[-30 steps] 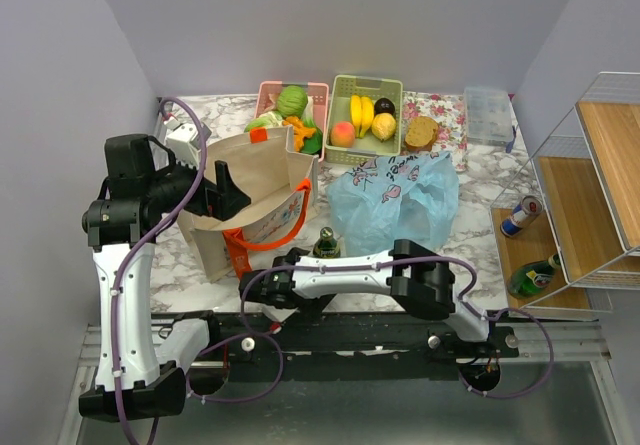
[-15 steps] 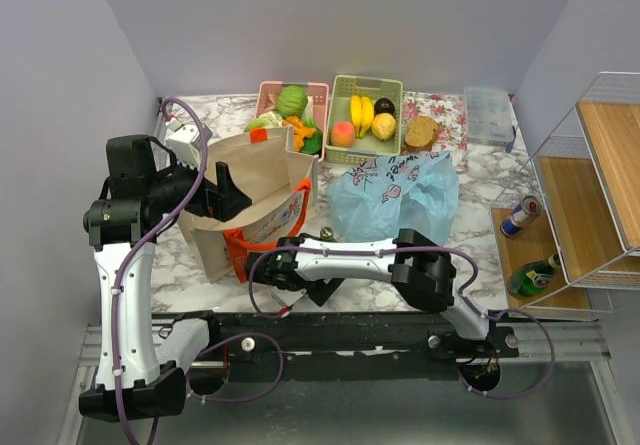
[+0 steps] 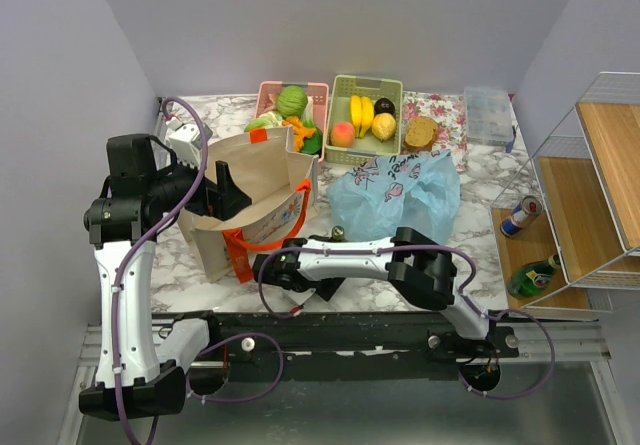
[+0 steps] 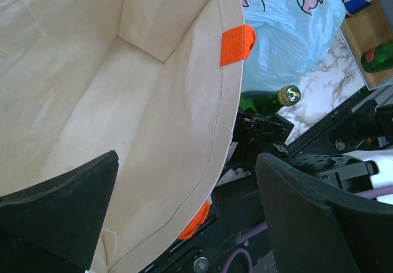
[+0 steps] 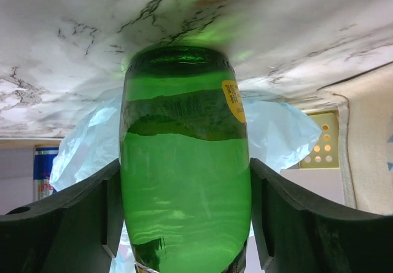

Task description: Untie the knot of the grocery bags and take out the mixed food

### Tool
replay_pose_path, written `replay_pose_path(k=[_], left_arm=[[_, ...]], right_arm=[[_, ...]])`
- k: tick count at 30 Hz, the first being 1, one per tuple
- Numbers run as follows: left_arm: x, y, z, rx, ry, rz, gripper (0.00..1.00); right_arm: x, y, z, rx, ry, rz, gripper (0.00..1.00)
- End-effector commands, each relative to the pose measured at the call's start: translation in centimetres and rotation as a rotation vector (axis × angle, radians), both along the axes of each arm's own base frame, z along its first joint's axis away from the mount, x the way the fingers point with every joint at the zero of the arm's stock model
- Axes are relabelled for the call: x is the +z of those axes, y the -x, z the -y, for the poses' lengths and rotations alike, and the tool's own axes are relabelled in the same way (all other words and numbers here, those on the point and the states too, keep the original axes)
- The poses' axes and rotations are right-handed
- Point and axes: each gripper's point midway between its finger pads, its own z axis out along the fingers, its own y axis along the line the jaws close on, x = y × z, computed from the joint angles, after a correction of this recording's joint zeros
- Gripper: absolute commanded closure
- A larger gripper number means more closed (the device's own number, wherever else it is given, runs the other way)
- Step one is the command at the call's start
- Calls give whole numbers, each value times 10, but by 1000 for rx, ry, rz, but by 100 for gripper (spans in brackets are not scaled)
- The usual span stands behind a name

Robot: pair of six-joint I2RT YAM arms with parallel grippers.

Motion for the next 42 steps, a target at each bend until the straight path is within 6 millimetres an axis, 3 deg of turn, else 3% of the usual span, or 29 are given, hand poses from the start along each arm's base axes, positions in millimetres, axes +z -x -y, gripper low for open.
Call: replay_pose_path(k=[1,9,14,19,35,42], left_arm=[[11,-4,2,-22,14,47,5],[9,-7,3,-18,27,43,7],[9,-10,2,-18,24,45,7],[10,-12,3,-23,30,49,7],[11,-19,8,-36,76,32,8],[12,-19,10,-41,86,30,8]], right_arm=[[1,-5,11,24,52,-2,33],[28,-6,-20,-2,-23,-2,67],[35,-1,-30,3,-38,21,85],[46,0,-31,-3,-62,78,96],[136,-3,-28,24,-233,271,99],[162,-5,0,23,-240,320,99]])
